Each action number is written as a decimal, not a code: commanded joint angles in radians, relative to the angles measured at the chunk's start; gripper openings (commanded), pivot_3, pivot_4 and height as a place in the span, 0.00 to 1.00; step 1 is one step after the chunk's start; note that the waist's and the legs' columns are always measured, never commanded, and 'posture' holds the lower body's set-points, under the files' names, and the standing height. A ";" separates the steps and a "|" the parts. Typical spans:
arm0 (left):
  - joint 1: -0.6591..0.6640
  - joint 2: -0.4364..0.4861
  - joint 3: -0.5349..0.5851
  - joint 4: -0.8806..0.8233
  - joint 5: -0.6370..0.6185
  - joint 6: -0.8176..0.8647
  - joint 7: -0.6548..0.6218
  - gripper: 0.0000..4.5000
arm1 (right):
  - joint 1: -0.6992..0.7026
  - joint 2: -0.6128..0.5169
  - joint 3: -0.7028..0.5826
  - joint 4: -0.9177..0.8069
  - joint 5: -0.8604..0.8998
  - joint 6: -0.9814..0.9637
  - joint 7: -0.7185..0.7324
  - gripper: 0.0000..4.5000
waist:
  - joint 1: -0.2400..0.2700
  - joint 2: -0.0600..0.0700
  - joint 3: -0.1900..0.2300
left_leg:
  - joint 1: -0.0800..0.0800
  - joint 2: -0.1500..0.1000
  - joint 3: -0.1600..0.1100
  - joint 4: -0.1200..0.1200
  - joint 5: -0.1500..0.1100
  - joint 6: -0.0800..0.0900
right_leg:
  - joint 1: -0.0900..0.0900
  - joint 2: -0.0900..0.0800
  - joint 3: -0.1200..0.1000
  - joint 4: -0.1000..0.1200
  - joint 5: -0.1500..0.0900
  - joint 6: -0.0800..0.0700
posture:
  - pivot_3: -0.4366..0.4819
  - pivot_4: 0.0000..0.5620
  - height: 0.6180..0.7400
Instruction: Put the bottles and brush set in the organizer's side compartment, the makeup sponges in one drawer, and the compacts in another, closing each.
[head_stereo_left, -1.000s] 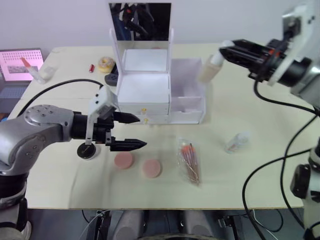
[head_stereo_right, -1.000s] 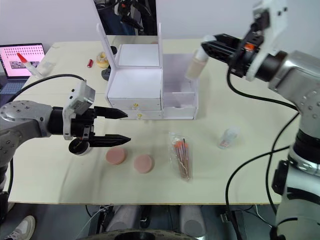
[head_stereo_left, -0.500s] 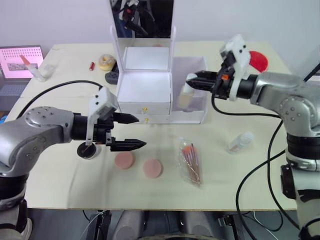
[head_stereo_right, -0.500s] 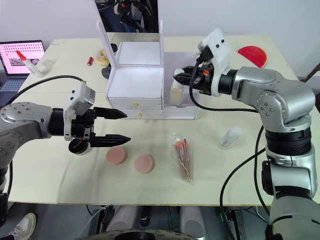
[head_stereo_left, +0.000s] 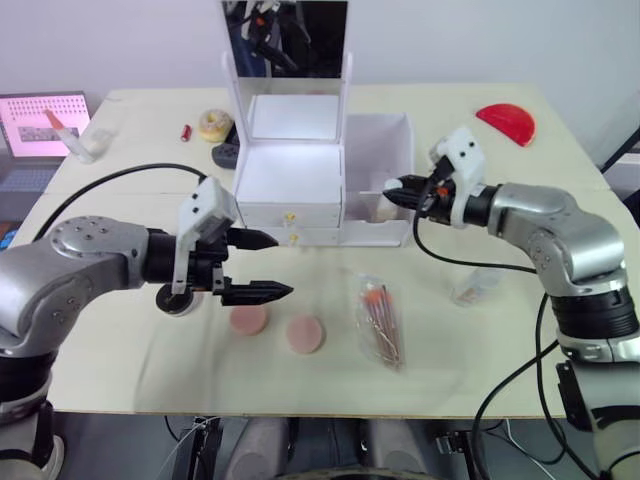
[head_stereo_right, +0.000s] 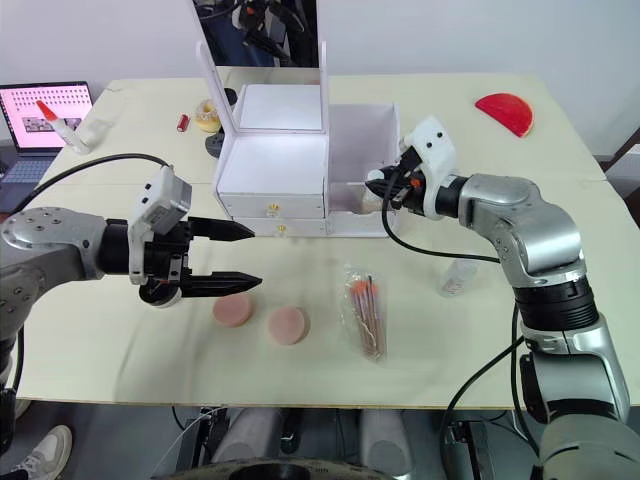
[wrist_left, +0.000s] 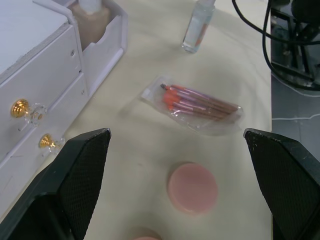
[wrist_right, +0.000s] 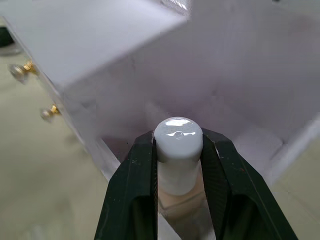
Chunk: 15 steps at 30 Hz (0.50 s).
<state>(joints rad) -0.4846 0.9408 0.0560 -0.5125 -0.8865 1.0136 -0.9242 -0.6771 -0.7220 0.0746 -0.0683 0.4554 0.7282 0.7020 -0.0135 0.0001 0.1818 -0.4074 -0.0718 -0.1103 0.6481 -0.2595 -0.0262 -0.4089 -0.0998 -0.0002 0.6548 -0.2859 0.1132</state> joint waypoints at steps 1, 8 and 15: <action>-0.004 0.019 0.042 -0.017 -0.018 -0.007 -0.009 1.00 | -0.010 -0.005 -0.014 0.018 -0.039 -0.058 0.031 0.16 | -0.004 0.000 0.000 | 0.000 0.000 0.000 0.000 0.002 -0.003 | 0.000 0.001 0.000 0.000 0.000 0.000 | 0.48 0.27 1.00; -0.011 0.027 0.045 -0.020 -0.036 0.002 -0.002 1.00 | -0.012 0.001 -0.008 0.056 -0.066 -0.059 0.071 0.16 | -0.001 0.000 0.000 | 0.000 0.001 0.000 0.000 0.002 -0.003 | 0.001 0.001 0.000 0.000 0.000 0.000 | 0.48 0.27 1.00; -0.013 0.031 0.046 -0.021 -0.047 0.006 0.009 1.00 | -0.005 0.011 -0.023 0.078 -0.080 -0.046 0.070 0.44 | -0.001 0.000 0.000 | 0.001 0.001 0.000 0.000 0.002 -0.004 | 0.001 0.001 0.000 0.000 0.000 0.000 | 0.48 0.27 1.00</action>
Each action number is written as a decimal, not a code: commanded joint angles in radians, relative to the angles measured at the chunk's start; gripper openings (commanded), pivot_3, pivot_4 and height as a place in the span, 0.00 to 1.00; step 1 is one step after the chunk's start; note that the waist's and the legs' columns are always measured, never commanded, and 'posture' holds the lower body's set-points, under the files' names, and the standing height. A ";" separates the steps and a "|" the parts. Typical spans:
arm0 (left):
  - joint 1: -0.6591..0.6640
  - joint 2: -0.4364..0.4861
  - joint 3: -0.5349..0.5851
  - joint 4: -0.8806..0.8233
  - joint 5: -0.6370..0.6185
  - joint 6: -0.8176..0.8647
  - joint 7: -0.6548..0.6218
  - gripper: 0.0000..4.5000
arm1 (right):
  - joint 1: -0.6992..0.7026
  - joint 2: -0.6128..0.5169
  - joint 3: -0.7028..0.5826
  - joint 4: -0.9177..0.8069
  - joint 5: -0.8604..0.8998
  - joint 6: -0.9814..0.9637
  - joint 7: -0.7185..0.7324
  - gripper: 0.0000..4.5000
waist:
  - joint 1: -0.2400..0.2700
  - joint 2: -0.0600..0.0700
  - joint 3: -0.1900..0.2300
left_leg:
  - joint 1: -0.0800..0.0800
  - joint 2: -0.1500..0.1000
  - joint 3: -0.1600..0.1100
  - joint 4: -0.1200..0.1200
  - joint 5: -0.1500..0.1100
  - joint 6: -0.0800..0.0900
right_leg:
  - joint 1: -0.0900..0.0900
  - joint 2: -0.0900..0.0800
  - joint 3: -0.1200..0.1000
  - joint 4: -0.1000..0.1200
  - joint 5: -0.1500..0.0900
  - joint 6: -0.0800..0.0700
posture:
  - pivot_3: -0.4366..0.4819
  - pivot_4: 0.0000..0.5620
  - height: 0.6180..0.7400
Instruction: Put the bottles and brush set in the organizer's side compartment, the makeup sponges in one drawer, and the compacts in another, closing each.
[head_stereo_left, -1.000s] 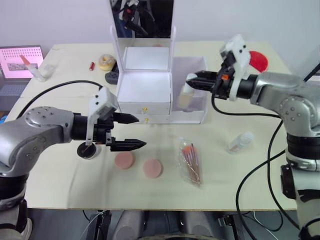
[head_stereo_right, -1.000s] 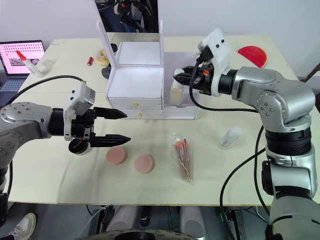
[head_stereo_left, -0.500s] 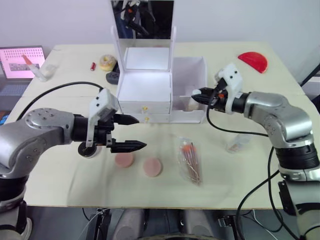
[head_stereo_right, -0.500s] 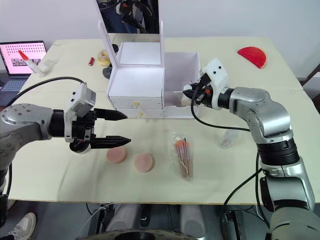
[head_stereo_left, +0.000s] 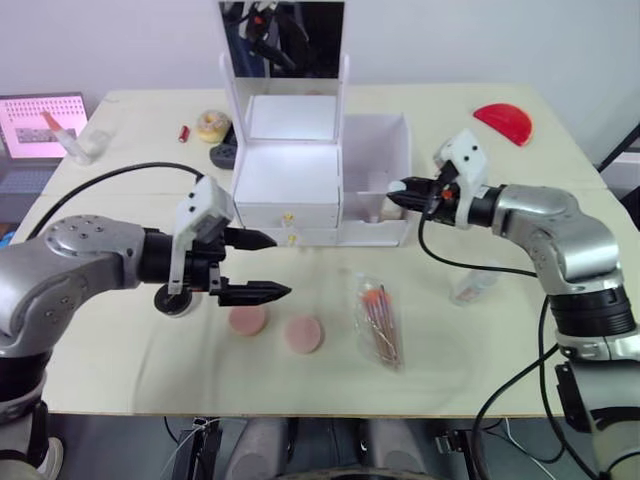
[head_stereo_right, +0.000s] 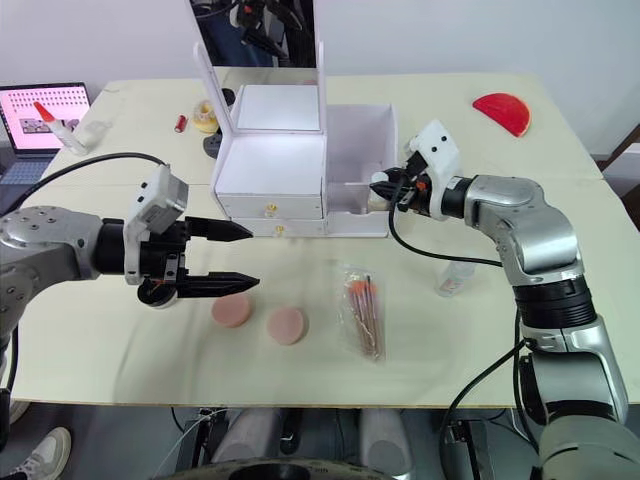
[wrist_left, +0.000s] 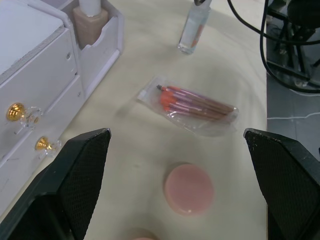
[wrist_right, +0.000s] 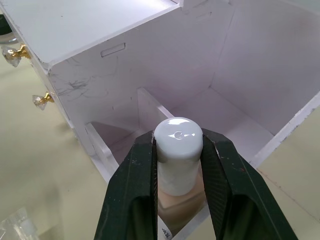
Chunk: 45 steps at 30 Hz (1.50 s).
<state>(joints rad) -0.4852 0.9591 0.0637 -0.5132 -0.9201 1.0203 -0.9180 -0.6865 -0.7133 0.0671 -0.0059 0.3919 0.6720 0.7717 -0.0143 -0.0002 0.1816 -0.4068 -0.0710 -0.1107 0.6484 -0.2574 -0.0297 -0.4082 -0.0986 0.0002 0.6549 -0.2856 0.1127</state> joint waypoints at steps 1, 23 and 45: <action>-0.012 0.014 0.038 -0.022 -0.015 -0.001 0.005 1.00 | 0.005 0.001 -0.021 0.015 -0.014 0.013 0.003 0.52 | 0.000 0.000 0.000 | 0.000 0.000 0.000 0.000 0.000 0.000 | 0.000 0.000 0.000 0.000 0.000 0.000 | 0.48 0.27 1.00; 0.299 0.056 0.230 0.380 0.254 -0.440 -0.203 1.00 | 0.571 -0.271 -0.825 -0.481 0.295 0.320 0.179 0.98 | 0.007 0.001 0.000 | 0.000 0.000 0.000 -0.001 -0.004 0.007 | 0.001 0.000 0.000 -0.001 0.000 0.000 | 0.48 0.27 1.00; 0.233 0.096 0.296 1.065 0.519 -0.892 -0.278 1.00 | 1.188 -0.042 -1.086 -0.237 0.126 -0.190 0.233 0.98 | 0.003 0.000 -0.001 | 0.004 0.000 0.002 -0.002 -0.005 0.007 | 0.004 -0.004 0.001 -0.002 0.000 0.000 | 0.48 0.27 1.00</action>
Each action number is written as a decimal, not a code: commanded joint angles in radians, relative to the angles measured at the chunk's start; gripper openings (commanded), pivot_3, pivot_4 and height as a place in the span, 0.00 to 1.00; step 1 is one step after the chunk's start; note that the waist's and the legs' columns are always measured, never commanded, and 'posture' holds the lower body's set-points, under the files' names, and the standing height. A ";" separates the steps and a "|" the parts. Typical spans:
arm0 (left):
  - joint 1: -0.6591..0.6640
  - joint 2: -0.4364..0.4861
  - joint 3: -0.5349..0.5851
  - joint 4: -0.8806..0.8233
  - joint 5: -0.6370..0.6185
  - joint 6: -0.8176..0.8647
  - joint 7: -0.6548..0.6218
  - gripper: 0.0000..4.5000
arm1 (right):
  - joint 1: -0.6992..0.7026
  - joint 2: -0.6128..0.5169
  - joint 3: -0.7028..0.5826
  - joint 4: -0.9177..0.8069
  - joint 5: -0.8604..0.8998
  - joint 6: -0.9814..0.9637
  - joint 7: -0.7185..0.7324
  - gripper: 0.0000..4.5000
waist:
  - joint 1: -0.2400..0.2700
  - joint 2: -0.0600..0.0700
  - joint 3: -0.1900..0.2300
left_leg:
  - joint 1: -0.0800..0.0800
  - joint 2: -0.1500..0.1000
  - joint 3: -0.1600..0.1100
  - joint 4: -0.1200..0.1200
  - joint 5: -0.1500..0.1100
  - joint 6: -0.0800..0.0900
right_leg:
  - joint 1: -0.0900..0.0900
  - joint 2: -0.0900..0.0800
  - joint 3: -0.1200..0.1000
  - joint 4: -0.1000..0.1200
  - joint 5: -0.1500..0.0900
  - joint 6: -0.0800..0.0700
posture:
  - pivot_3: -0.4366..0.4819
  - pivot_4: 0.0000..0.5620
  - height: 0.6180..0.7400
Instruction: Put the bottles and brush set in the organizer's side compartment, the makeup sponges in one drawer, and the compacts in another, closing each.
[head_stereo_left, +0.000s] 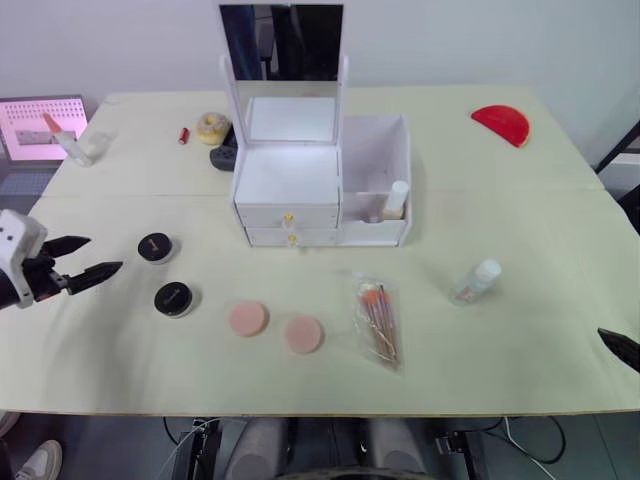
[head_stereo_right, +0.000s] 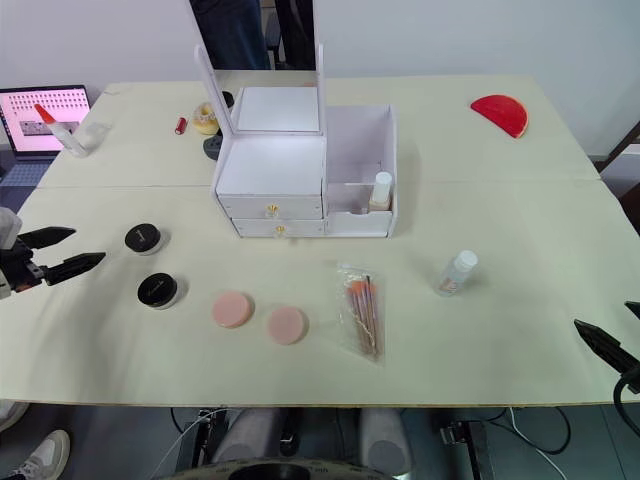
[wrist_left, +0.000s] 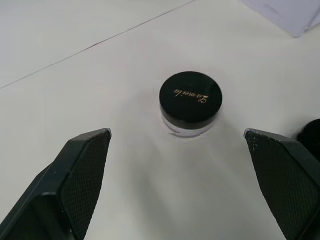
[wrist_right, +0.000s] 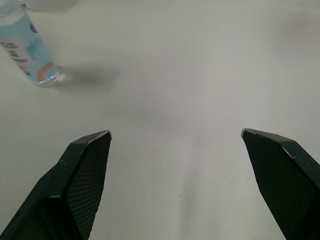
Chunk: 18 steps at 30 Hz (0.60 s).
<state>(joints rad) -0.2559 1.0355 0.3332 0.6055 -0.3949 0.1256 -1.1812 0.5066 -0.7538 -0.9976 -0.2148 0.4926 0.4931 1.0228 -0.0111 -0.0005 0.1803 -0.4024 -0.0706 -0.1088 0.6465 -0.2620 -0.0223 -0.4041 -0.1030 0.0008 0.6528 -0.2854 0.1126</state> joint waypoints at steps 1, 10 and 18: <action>0.010 0.013 0.022 -0.087 -0.012 0.015 -0.016 1.00 | -0.012 -0.007 -0.016 -0.032 0.029 -0.008 -0.026 0.98 | 0.000 0.000 0.000 | 0.000 0.000 0.000 0.000 0.000 0.000 | 0.000 0.000 0.001 0.000 0.000 0.000 | 0.48 0.27 1.00; 0.105 -0.055 -0.077 -0.703 -0.152 0.282 -0.009 1.00 | -0.097 -0.066 0.137 -0.242 0.148 0.135 -0.063 0.98 | 0.001 0.000 0.000 | -0.001 0.000 0.000 0.001 0.000 0.000 | 0.000 -0.001 0.001 0.000 0.000 0.000 | 0.48 0.27 1.00; -0.081 -0.026 -0.187 -1.091 -0.426 0.617 -0.001 1.00 | -0.307 -0.156 0.372 -0.270 0.174 0.223 -0.122 0.98 | 0.001 0.000 0.000 | -0.002 0.000 -0.001 0.002 0.000 0.000 | 0.000 0.001 0.000 0.000 0.000 0.000 | 0.48 0.27 1.00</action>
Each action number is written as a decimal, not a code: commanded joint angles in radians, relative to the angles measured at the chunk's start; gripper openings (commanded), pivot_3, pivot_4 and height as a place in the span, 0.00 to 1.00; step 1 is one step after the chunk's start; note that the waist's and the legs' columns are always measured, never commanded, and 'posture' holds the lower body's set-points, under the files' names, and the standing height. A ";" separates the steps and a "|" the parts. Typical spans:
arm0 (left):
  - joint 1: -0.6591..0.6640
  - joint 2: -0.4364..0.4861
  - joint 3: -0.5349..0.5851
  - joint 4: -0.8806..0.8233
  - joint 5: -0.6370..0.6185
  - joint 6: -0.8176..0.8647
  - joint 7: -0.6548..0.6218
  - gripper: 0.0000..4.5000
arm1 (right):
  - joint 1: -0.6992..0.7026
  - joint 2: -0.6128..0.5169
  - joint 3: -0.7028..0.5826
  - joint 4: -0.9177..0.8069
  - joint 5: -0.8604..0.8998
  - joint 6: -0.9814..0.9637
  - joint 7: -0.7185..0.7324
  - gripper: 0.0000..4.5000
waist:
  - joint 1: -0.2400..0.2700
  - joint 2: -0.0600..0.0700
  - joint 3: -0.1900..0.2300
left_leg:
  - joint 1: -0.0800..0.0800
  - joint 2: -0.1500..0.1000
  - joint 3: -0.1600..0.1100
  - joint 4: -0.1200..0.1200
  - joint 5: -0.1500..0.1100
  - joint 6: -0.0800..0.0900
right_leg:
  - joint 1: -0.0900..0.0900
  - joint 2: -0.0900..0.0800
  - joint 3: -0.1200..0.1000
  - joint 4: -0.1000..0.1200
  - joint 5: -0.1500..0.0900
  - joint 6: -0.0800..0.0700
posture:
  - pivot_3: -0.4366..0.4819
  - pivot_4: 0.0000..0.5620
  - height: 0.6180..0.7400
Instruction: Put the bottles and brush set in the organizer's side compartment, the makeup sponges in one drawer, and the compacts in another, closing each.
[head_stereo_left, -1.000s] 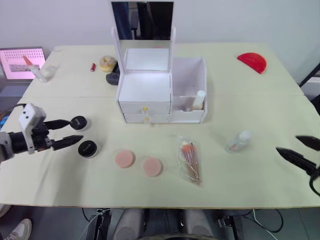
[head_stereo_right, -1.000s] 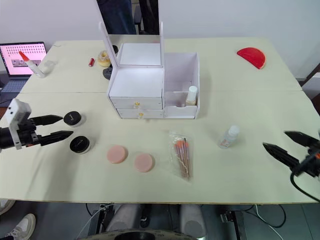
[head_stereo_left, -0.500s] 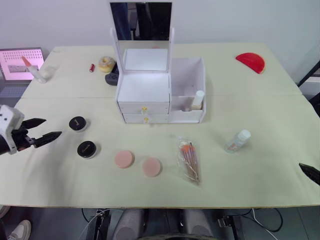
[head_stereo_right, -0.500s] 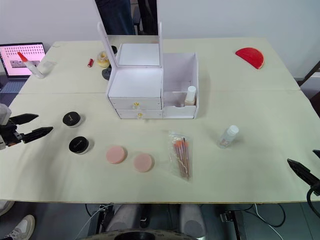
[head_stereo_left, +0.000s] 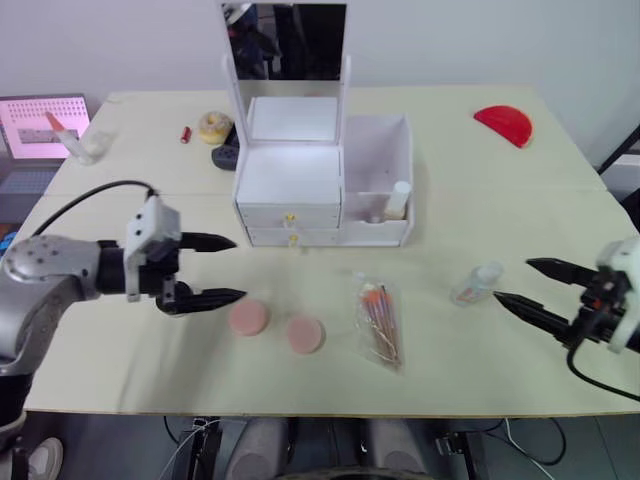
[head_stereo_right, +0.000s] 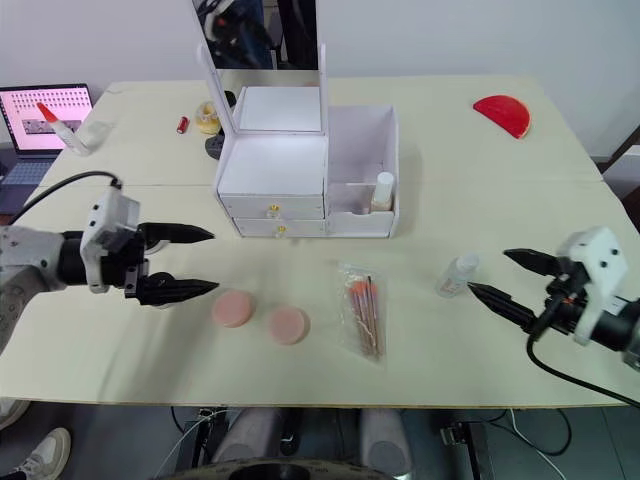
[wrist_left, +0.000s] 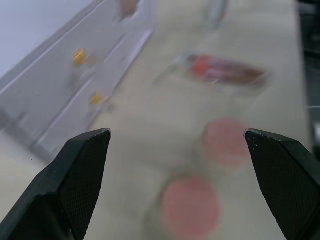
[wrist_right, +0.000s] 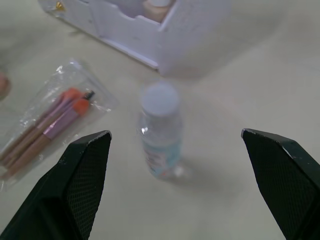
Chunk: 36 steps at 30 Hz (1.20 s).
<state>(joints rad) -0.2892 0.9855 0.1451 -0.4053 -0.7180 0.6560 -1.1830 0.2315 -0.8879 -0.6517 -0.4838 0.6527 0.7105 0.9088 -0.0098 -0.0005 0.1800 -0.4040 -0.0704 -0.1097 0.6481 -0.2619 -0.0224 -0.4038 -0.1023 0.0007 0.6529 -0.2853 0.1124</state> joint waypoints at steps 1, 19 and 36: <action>-0.067 0.027 -0.002 -0.098 -0.132 0.112 -0.001 1.00 | -0.054 -0.023 0.047 0.004 0.010 0.010 -0.017 0.98 | -0.001 0.000 0.000 | 0.000 0.000 0.000 0.000 0.000 0.000 | 0.000 0.000 0.000 0.000 0.000 0.000 | 0.48 0.27 1.00; -0.069 0.042 0.001 -0.140 -0.153 0.143 -0.001 1.00 | -0.140 -0.003 0.137 0.081 -0.023 -0.023 -0.043 0.69 | -0.001 0.000 0.000 | 0.001 0.000 0.000 0.001 0.000 0.000 | 0.001 0.003 -0.001 0.001 0.000 0.000 | 0.48 0.27 1.00; -0.026 0.051 0.014 -0.129 -0.143 0.116 -0.016 1.00 | -0.171 -0.025 0.113 0.027 0.033 0.007 -0.046 0.15 | -0.002 0.000 0.000 | 0.001 0.000 0.000 0.001 0.000 0.000 | 0.001 0.004 -0.001 0.001 0.000 0.000 | 0.48 0.27 1.00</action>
<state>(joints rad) -0.3152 1.0216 0.1321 -0.5285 -0.8610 0.7936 -1.1942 0.0901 -0.8902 -0.4955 -0.4116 0.6540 0.7167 0.8657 -0.0115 -0.0005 0.1801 -0.4028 -0.0702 -0.1095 0.6490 -0.2618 -0.0223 -0.4025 -0.0987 0.0001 0.6537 -0.2853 0.1123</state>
